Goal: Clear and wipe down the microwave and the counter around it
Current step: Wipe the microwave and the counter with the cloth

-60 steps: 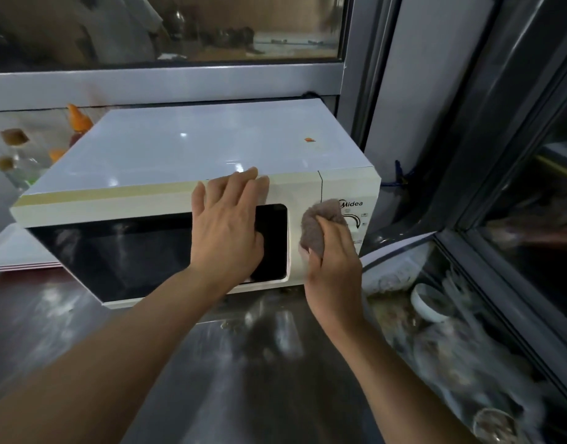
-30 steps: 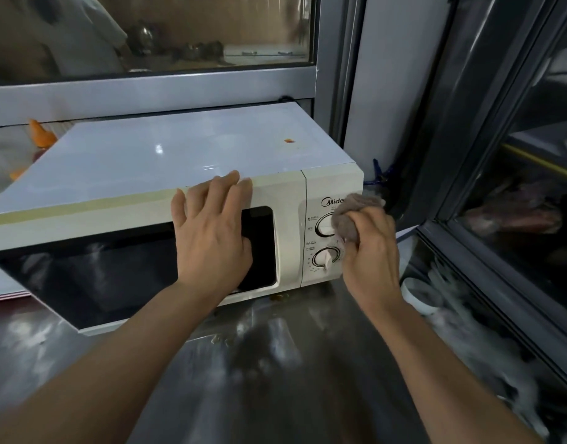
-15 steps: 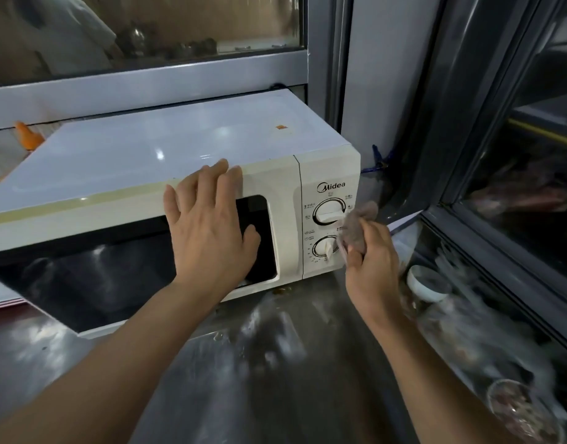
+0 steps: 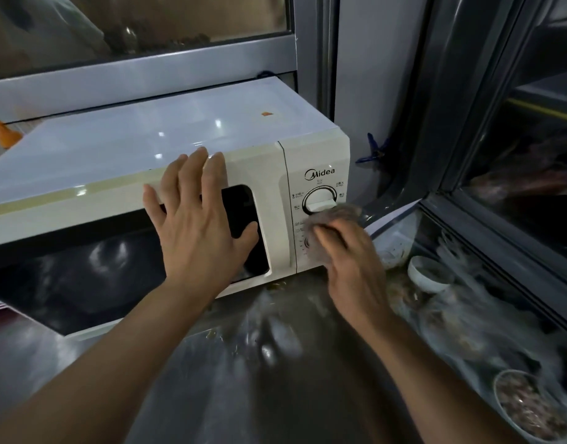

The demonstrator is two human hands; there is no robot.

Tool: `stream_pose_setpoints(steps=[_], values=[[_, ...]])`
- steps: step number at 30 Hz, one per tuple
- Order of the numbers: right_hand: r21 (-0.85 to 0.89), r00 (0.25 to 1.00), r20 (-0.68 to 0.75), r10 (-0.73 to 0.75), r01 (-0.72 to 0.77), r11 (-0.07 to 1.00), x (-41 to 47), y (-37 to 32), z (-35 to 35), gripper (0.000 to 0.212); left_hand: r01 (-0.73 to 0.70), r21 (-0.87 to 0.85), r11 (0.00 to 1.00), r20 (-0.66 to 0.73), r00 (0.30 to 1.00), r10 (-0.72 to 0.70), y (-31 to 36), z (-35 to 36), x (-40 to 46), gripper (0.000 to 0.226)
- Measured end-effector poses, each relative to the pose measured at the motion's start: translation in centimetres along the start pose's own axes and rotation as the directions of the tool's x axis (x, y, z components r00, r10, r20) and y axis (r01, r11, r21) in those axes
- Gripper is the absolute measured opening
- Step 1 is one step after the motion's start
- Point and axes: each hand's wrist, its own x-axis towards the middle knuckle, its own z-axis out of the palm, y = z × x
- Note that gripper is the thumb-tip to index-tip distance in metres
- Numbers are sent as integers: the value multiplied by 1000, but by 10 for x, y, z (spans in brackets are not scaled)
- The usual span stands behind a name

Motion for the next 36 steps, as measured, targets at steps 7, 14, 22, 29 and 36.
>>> stream_pose_setpoints(steps=[7,14,22,29,36], values=[[112,990,-55,129,-123,986,0,-4,3,45,15,-10,1000,-18,1000,-15,2,2,1,85],[117,995,-64,72,-64,991,-2,-3,4,42,-11,9,1000,-13,1000,11,-1,2,0,86],[229,990,-74,121,-102,968,-1,-45,10,41,-22,3,1000,0,1000,22,-4,1,0,89],[507,963,-21,270,-223,833,5,-69,7,58,-35,-1,999,-7,999,35,-5,1,0,87],[472,945,119,304,-323,820,-23,-65,28,63,-31,17,999,-17,999,31,-6,4,0,86]])
